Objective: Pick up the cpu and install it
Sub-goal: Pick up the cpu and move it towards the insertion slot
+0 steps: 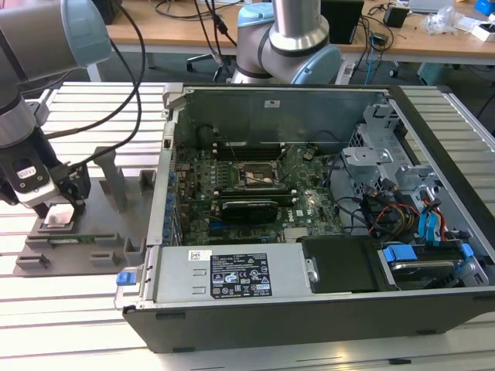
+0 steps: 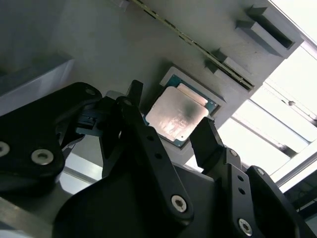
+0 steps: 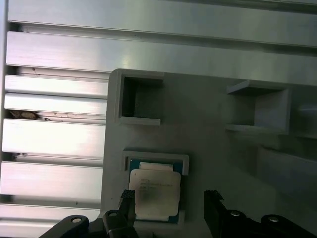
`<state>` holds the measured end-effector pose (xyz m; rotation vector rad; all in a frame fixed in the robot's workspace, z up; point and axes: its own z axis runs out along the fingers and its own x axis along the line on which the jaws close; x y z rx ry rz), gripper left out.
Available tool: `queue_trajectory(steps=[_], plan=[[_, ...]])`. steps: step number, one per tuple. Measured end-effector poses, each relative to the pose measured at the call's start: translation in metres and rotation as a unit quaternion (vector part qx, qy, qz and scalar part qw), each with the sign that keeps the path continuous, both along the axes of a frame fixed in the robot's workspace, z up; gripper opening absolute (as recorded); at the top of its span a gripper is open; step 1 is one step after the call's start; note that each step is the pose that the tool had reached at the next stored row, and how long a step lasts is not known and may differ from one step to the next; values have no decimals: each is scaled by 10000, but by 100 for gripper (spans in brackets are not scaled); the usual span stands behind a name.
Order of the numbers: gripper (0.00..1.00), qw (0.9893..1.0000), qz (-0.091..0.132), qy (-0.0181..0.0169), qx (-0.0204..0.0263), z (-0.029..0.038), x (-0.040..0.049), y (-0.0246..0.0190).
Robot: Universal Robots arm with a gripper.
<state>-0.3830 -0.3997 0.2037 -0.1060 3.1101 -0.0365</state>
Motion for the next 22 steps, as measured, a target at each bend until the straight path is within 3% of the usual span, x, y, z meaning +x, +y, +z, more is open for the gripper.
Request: queue_trajectory(steps=[22], plan=[[66, 10000, 0, 11, -7, -142, 0, -1]])
